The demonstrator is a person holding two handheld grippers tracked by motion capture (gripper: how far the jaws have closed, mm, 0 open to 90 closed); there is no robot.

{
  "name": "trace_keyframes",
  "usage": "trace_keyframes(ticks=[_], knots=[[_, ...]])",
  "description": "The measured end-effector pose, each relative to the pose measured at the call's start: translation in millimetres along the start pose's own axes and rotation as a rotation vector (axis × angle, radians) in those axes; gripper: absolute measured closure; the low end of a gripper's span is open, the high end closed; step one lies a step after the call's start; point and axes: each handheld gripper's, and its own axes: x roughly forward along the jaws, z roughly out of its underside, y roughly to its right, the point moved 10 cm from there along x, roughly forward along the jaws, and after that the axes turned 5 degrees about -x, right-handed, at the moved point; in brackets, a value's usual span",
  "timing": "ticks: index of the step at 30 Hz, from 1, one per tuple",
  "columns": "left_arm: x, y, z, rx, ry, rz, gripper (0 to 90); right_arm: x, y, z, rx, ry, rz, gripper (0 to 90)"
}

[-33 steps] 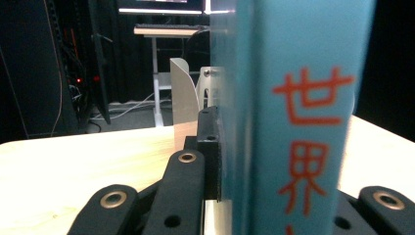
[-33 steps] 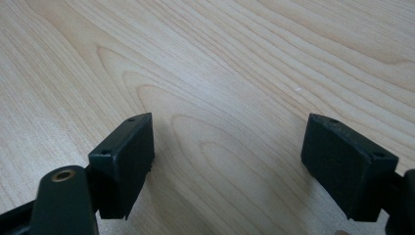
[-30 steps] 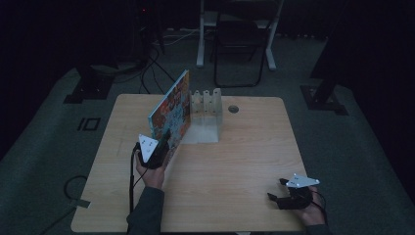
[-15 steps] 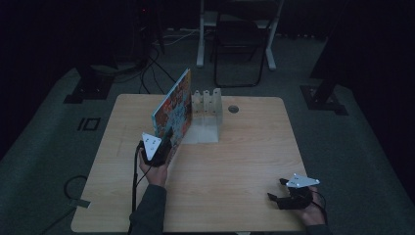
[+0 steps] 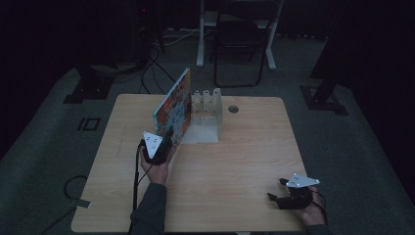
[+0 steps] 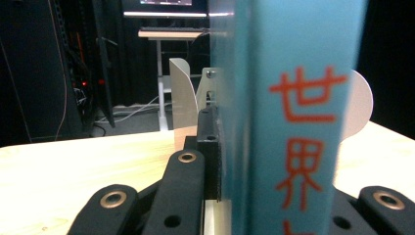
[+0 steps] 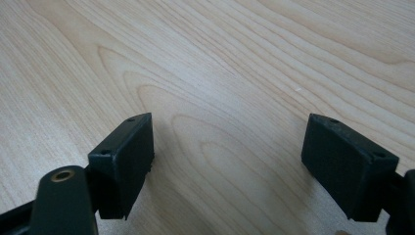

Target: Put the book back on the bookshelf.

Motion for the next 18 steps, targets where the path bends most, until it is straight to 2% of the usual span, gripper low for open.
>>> trace_keyframes(ticks=[7, 18], knots=[[4.7, 1.9, 1.6, 0.008, 0.001, -0.006, 80.8, -0.1, -0.1, 0.1, 0.003, -0.001, -0.001, 19.2], [2.7, -0.7, 5.1, 0.019, 0.007, 0.002, 80.7, -0.1, -0.1, 0.1, 0.001, -0.001, 0.0, 19.2]])
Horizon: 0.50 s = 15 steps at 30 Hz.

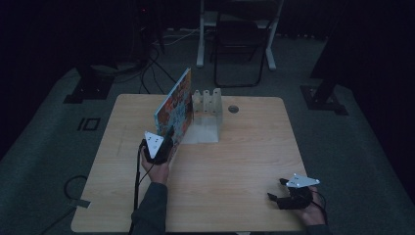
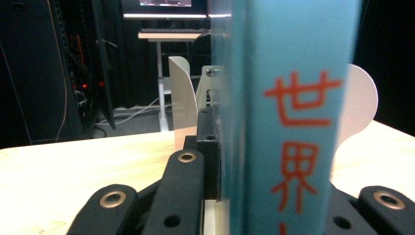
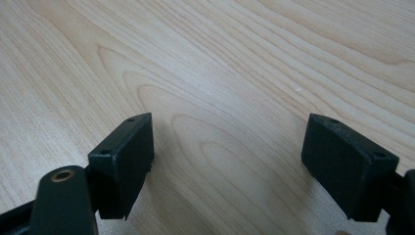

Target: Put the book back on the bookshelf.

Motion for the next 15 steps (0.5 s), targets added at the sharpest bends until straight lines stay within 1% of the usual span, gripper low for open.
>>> trace_keyframes(ticks=[15], knots=[[-7.5, -2.2, 10.7, -0.004, -0.01, 0.018, 80.9, 0.0, -0.1, 0.1, 0.0, -0.001, 0.001, 19.2]])
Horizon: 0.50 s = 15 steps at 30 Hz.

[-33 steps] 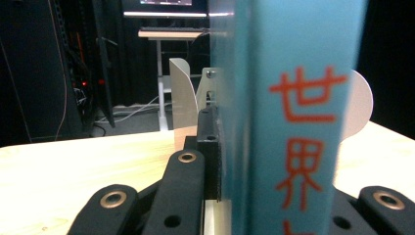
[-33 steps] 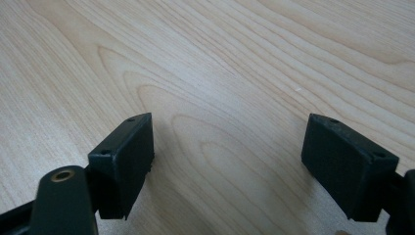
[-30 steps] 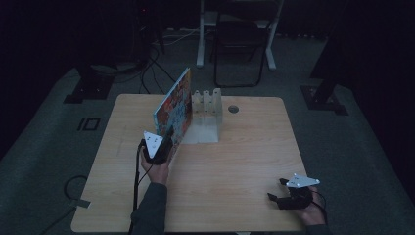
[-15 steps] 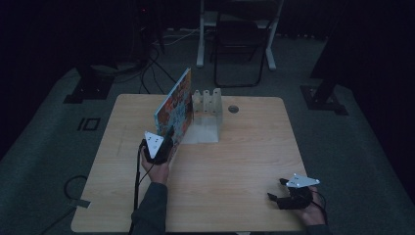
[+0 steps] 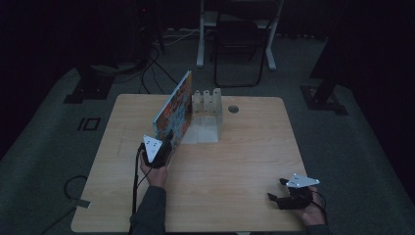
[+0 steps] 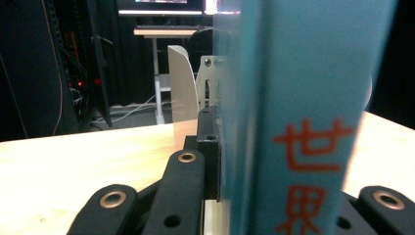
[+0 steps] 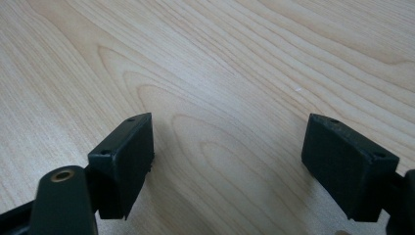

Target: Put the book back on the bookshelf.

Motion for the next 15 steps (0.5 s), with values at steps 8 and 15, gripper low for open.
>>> trace_keyframes(ticks=[8, 15], knots=[[-3.1, -3.0, 5.1, -0.017, -0.006, 0.001, 80.9, 0.1, 0.0, 0.0, -0.001, 0.0, 0.0, 19.1], [-5.2, -4.5, 8.8, -0.017, -0.01, 0.005, 80.9, 0.1, 0.1, -0.1, -0.002, 0.0, 0.0, 19.1]])
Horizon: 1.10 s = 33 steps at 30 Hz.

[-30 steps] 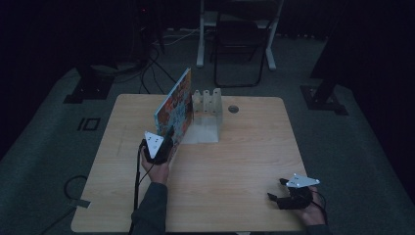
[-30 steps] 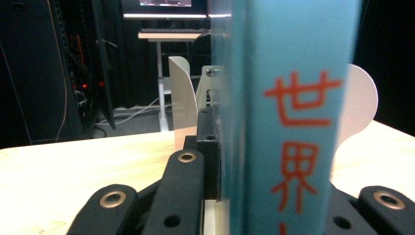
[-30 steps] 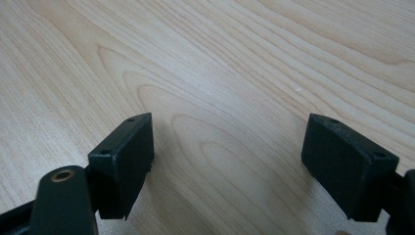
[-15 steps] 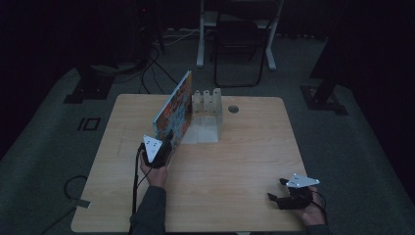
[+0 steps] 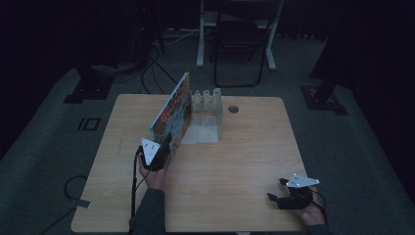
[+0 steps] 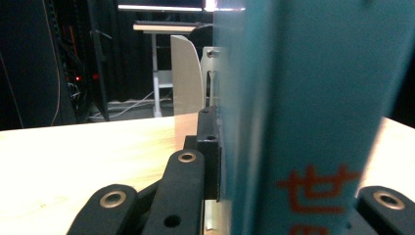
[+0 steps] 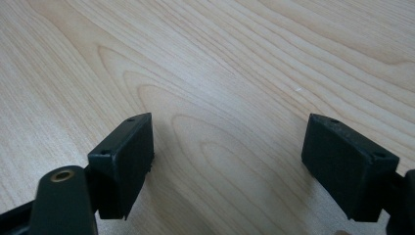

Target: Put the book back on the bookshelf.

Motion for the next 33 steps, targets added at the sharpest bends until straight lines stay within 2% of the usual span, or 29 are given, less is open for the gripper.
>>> trace_keyframes(ticks=[11, 28, 33], knots=[[-2.8, -3.3, 5.6, -0.016, -0.004, 0.005, 80.8, 0.0, -0.1, 0.1, -0.002, -0.002, 0.0, 18.9], [-3.4, -8.5, 6.0, -0.007, -0.006, 0.013, 79.6, 0.2, -0.2, -0.1, -0.002, -0.001, -0.002, 18.8], [-3.7, -9.8, 5.8, 0.012, -0.003, 0.021, 79.0, 0.4, -0.1, -0.3, -0.002, -0.001, -0.002, 18.8]])
